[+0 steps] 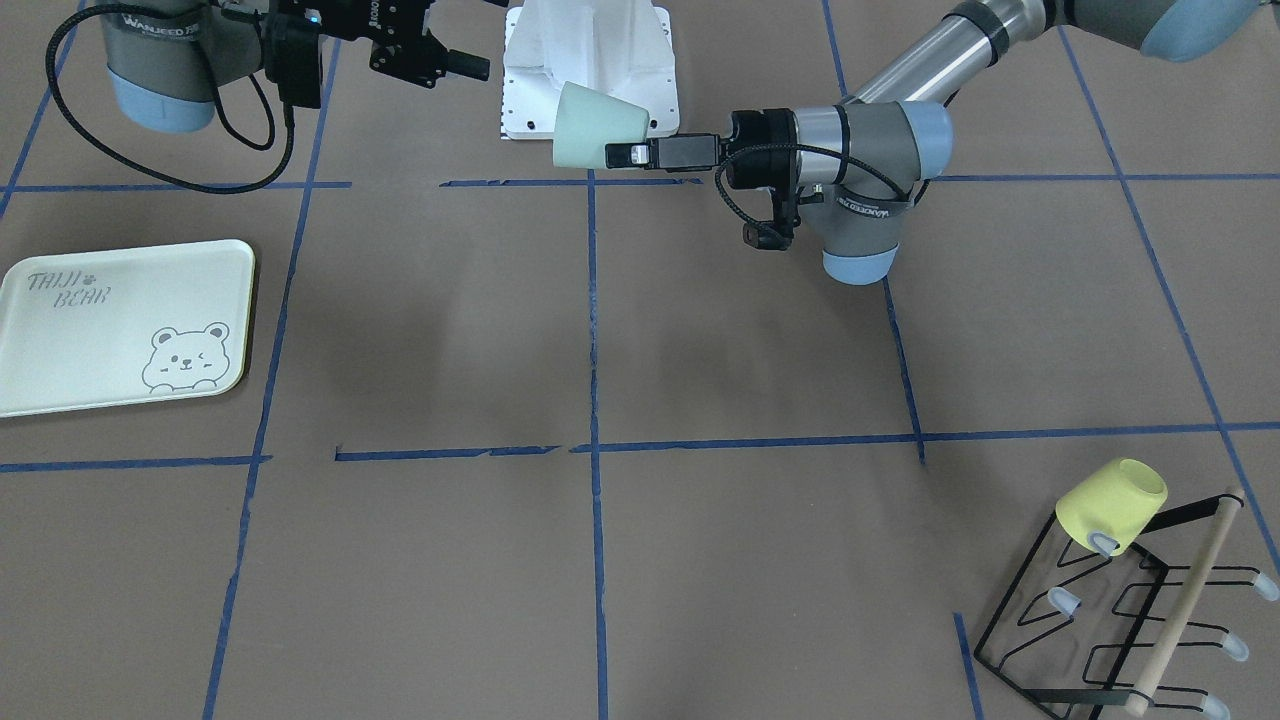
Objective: Left arm grabs green cup and hands to right arm on tray
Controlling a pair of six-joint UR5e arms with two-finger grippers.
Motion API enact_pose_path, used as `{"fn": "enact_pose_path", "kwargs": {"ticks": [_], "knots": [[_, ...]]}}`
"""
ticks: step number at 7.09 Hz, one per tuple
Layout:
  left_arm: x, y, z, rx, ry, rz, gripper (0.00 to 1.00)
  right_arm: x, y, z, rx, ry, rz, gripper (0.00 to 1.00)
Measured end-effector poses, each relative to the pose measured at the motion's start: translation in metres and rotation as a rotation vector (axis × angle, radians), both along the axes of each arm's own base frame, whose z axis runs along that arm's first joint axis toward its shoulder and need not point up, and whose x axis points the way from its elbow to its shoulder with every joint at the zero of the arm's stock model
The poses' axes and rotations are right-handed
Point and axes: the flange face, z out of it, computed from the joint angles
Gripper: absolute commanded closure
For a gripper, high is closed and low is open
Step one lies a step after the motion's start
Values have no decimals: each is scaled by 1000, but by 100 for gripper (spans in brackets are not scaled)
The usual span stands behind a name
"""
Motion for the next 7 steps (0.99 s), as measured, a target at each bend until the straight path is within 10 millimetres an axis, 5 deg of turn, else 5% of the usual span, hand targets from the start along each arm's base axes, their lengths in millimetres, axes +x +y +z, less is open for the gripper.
{"fn": "enact_pose_path", "kwargs": {"ticks": [7], "knots": [[13,29,-1,-102,153,23,94,-32,13,-27,-47,-84,54,0]]}}
